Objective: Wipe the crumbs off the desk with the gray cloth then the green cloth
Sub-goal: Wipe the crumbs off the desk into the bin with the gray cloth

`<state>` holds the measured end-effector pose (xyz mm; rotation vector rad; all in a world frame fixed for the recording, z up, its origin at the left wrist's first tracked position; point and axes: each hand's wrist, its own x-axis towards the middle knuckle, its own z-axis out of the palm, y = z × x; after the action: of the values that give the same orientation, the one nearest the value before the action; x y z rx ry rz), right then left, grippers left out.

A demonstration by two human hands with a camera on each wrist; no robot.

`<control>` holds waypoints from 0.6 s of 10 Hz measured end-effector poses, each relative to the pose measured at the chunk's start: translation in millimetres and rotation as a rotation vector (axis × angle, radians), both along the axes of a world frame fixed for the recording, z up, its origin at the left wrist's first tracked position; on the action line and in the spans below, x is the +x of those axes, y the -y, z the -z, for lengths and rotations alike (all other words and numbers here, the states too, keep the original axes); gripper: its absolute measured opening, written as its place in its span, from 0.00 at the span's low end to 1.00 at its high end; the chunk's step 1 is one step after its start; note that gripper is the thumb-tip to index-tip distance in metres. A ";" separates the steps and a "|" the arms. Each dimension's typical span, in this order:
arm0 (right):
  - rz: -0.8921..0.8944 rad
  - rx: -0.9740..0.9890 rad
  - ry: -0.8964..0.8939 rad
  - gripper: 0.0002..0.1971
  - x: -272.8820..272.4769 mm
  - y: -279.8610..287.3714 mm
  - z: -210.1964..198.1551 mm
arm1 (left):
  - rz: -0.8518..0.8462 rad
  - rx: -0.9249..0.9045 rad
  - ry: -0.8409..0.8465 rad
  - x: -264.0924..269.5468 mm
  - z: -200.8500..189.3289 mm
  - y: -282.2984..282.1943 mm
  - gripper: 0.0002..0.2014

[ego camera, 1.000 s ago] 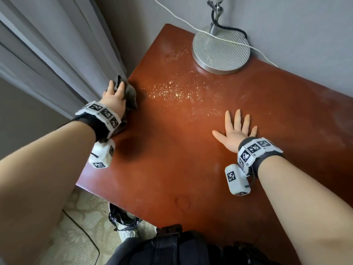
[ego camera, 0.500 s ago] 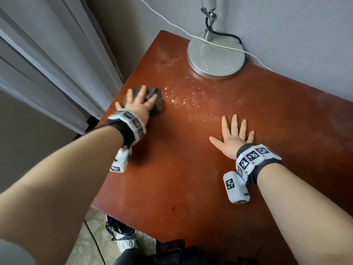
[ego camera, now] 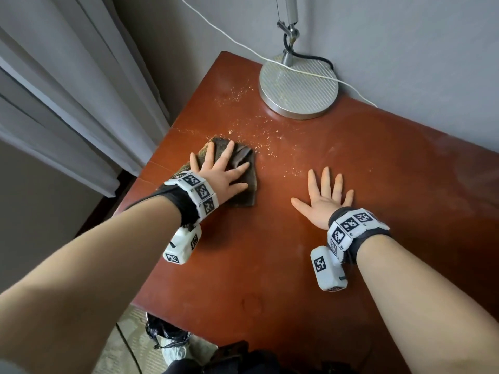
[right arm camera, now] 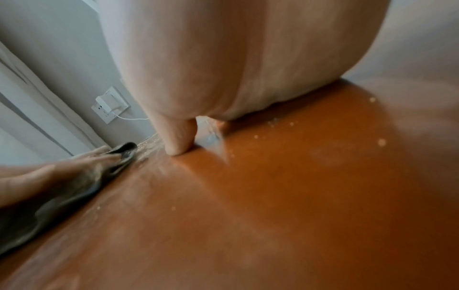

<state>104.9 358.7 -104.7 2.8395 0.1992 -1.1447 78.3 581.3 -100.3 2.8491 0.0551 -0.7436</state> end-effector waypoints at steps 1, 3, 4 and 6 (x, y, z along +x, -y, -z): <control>0.005 -0.002 0.002 0.39 1.3 0.5 0.8 | -0.109 0.064 0.030 0.4 9.8 -0.5 0.33; 0.006 -0.003 0.002 0.38 1.0 0.2 0.8 | -0.242 0.115 0.059 1.4 16.6 11.9 0.33; 0.008 0.002 0.005 0.38 0.7 -0.5 0.7 | -0.245 0.088 0.031 4.4 17.4 9.0 0.29; 0.008 0.012 0.001 0.38 2.2 1.3 3.4 | -0.253 0.087 0.012 13.8 15.6 -13.9 0.28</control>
<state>107.0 357.4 -108.1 2.8539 0.1957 -1.1480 92.1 595.3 -115.9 2.8518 0.4479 -0.6853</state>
